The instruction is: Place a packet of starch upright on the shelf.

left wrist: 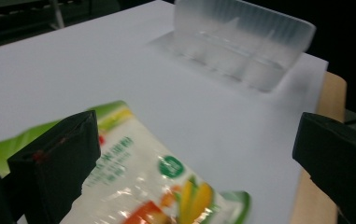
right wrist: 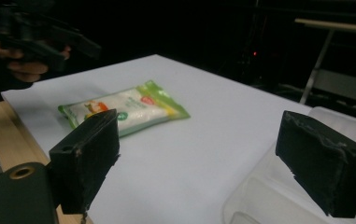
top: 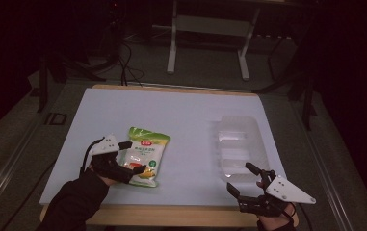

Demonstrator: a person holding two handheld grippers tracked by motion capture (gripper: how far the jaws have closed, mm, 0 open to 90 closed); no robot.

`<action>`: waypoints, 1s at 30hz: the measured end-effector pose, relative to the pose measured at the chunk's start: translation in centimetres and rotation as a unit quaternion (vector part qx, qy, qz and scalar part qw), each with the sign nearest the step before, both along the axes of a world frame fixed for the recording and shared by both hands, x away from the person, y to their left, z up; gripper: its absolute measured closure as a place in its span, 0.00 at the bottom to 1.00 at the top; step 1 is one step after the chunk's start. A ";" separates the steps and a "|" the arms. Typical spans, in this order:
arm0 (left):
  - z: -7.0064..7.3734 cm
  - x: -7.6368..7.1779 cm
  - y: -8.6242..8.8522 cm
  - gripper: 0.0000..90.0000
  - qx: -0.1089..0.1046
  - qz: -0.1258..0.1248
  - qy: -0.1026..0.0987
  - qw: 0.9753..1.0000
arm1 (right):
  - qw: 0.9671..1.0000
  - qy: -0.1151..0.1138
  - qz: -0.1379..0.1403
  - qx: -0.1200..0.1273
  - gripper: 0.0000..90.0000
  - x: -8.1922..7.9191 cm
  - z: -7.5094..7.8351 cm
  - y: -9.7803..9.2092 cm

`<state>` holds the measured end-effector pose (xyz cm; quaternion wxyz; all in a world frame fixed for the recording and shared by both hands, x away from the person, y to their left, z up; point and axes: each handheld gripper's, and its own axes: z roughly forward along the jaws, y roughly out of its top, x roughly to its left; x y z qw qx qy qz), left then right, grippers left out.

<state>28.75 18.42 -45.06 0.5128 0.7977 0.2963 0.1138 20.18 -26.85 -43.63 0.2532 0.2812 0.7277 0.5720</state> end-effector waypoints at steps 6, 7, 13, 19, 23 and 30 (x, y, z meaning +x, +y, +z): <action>0.2 3.3 0.4 0.02 0.009 0.024 0.013 1.000 | 1.000 -0.002 -0.001 -0.001 0.15 -0.1 0.0 0.0; 0.1 3.7 0.5 0.03 0.008 0.027 0.015 0.999 | 1.000 -0.003 -0.001 -0.001 0.15 -0.1 0.0 0.0; -1.4 6.2 1.1 0.06 0.014 0.063 0.020 0.998 | 1.000 -0.004 0.001 -0.002 0.15 -0.1 0.0 0.0; -3.0 8.5 1.6 0.08 0.036 0.096 0.051 0.993 | 1.000 0.005 0.006 -0.008 0.15 0.1 -0.2 0.2; -4.4 10.2 2.1 0.08 0.038 0.118 0.083 0.989 | 1.000 0.009 0.005 -0.007 0.15 0.2 -0.3 0.2; -6.3 11.5 2.4 0.14 0.059 0.135 0.119 0.982 | 1.000 0.012 0.008 -0.008 0.15 0.2 -0.4 0.2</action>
